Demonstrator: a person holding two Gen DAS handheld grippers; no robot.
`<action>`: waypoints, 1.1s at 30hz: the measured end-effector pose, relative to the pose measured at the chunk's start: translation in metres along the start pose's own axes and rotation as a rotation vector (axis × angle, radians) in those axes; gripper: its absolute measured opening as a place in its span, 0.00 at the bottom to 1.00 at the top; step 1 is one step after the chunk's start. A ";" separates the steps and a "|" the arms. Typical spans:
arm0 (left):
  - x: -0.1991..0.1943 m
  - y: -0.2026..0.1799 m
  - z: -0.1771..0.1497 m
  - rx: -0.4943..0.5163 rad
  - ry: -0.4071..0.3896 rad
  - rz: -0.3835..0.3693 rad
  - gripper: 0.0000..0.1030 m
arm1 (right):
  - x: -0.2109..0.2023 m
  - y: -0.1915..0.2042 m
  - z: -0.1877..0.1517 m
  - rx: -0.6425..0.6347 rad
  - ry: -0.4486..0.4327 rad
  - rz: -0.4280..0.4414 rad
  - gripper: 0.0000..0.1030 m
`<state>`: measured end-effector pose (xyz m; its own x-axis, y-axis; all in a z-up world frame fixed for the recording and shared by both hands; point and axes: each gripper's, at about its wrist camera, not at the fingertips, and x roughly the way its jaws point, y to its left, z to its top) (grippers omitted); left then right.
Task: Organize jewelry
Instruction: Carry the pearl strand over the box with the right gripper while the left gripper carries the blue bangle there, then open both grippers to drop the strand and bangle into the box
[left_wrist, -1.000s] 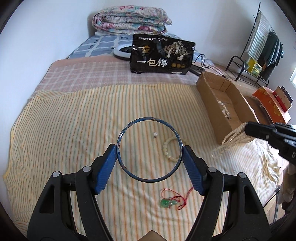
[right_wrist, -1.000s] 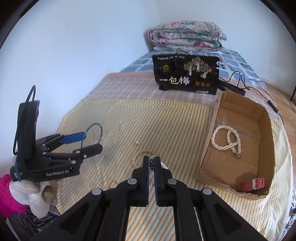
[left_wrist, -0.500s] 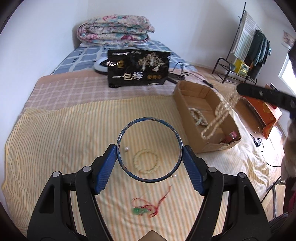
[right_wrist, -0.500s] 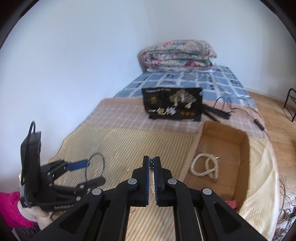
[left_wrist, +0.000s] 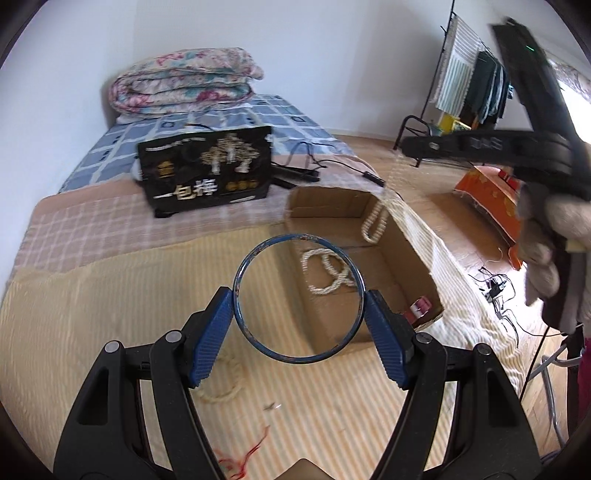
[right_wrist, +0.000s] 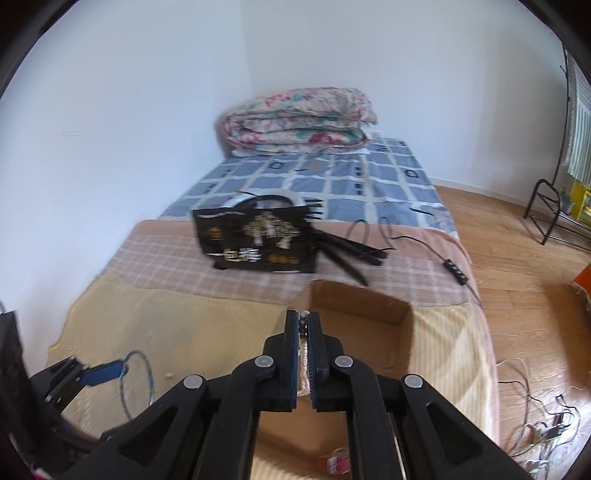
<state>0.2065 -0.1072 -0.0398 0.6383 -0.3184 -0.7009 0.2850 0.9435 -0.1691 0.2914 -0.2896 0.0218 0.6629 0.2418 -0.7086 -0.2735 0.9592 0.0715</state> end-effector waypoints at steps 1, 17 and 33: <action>0.006 -0.005 0.001 0.004 0.005 -0.005 0.71 | 0.007 -0.006 0.004 0.009 0.009 -0.009 0.02; 0.071 -0.047 0.008 0.040 0.044 -0.039 0.72 | 0.083 -0.043 -0.007 0.061 0.128 -0.057 0.02; 0.051 -0.034 -0.001 0.052 0.057 0.012 0.75 | 0.037 -0.041 -0.013 0.081 0.015 -0.133 0.88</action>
<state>0.2285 -0.1554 -0.0701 0.6009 -0.2999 -0.7409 0.3154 0.9407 -0.1250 0.3181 -0.3214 -0.0168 0.6789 0.1106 -0.7258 -0.1264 0.9914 0.0329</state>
